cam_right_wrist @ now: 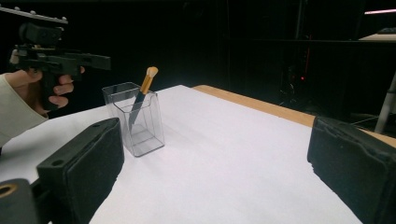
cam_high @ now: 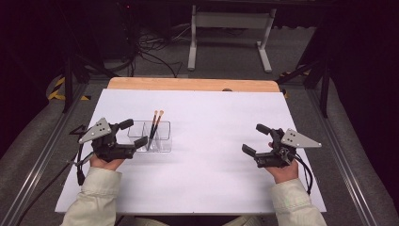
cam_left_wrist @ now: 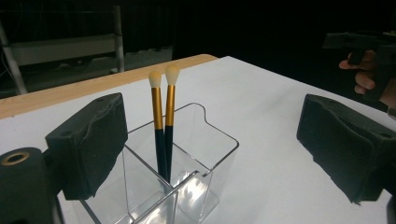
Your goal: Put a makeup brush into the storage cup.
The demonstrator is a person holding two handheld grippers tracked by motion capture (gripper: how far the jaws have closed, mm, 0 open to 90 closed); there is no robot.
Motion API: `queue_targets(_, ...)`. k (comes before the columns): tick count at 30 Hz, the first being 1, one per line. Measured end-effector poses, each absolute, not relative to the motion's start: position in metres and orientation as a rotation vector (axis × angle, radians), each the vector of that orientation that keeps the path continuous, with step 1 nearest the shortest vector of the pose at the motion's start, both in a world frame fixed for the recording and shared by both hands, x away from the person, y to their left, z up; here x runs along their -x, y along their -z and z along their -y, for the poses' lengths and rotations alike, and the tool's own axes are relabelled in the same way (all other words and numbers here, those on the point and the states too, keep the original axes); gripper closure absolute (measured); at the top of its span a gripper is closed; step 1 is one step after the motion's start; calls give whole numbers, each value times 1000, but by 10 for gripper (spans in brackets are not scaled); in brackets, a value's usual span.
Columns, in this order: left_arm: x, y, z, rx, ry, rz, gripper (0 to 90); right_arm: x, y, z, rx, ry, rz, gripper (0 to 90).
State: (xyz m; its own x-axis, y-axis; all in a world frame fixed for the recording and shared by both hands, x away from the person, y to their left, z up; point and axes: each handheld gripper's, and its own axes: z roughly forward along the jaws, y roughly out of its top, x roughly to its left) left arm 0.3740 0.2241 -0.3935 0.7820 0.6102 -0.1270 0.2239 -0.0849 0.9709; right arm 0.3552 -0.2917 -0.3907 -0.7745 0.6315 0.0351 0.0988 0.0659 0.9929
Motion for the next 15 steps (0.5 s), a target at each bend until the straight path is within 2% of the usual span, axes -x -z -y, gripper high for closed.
queue_targets(15, -349, 392, -243, -1642, -372, -669, 63, -353, 392, 306, -749, -1710, -1937, 22)
